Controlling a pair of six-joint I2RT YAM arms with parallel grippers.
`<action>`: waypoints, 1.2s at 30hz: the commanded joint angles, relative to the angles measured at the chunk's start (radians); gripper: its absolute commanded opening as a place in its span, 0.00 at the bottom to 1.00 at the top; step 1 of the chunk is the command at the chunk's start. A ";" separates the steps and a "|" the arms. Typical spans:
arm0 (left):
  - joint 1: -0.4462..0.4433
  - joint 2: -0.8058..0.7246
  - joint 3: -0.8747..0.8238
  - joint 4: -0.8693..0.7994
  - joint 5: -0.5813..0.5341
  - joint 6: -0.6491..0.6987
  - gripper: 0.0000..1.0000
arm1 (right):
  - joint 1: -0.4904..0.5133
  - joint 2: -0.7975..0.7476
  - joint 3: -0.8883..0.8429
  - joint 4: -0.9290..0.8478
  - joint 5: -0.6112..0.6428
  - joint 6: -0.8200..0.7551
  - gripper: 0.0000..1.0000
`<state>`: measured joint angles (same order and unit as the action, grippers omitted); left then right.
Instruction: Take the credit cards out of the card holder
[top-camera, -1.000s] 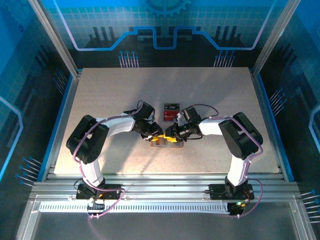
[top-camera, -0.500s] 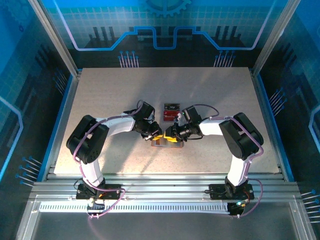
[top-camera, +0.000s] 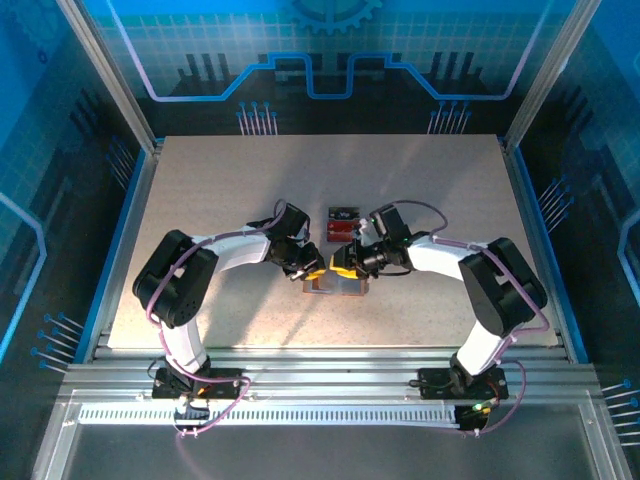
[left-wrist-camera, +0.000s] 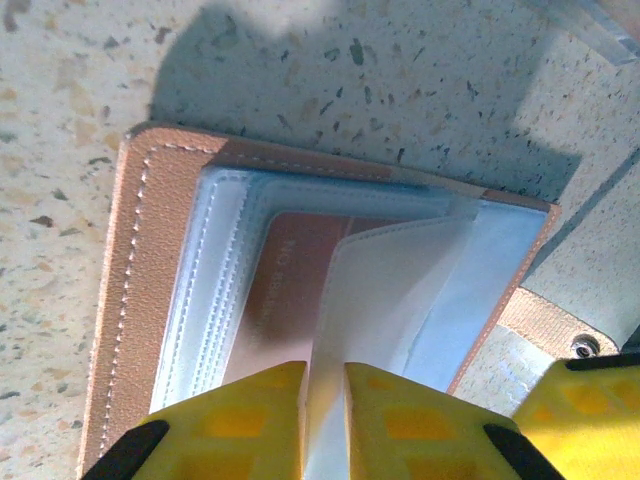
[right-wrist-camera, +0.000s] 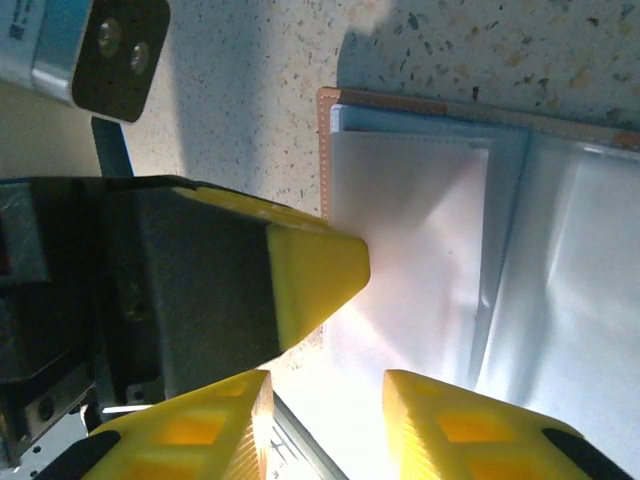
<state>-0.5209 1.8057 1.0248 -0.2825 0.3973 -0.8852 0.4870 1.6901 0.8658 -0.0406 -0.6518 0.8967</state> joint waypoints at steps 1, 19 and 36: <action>-0.002 -0.012 0.033 -0.017 0.026 0.003 0.19 | -0.024 -0.054 0.041 -0.087 0.026 -0.030 0.35; -0.081 0.064 0.219 -0.085 0.069 0.031 0.27 | -0.156 -0.203 0.027 -0.231 0.054 -0.114 0.35; -0.143 0.219 0.309 -0.044 0.105 0.032 0.35 | -0.220 -0.294 -0.066 -0.251 0.056 -0.121 0.37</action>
<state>-0.6559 1.9957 1.3067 -0.3313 0.4694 -0.8627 0.2844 1.4239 0.8173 -0.2729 -0.6014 0.7876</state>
